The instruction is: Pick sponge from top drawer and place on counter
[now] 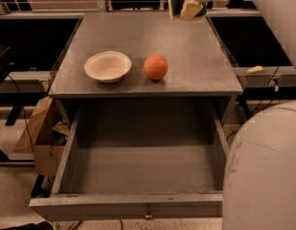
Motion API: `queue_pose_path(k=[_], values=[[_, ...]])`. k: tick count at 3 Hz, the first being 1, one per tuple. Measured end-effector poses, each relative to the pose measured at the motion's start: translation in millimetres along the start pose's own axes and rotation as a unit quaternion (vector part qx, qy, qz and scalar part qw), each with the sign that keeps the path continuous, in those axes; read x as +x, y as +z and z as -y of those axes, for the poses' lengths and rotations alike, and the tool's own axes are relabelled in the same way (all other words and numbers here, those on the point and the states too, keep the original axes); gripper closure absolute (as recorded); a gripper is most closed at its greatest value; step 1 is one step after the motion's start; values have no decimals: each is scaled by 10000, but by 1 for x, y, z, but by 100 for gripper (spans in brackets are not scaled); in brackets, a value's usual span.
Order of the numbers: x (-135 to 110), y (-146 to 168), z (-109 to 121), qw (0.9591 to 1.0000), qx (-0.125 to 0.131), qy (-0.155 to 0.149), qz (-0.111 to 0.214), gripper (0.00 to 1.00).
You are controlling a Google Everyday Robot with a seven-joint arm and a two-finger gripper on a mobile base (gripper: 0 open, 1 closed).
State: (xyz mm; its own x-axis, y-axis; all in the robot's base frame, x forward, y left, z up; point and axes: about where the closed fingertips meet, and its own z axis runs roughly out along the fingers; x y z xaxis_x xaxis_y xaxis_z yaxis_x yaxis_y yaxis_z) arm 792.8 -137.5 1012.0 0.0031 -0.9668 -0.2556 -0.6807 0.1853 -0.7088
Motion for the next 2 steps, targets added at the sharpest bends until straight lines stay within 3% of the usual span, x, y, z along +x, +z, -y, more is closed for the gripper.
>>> queue_pose_path(k=[2], values=[[-28,74,-16,9977,-171,342,552,100]])
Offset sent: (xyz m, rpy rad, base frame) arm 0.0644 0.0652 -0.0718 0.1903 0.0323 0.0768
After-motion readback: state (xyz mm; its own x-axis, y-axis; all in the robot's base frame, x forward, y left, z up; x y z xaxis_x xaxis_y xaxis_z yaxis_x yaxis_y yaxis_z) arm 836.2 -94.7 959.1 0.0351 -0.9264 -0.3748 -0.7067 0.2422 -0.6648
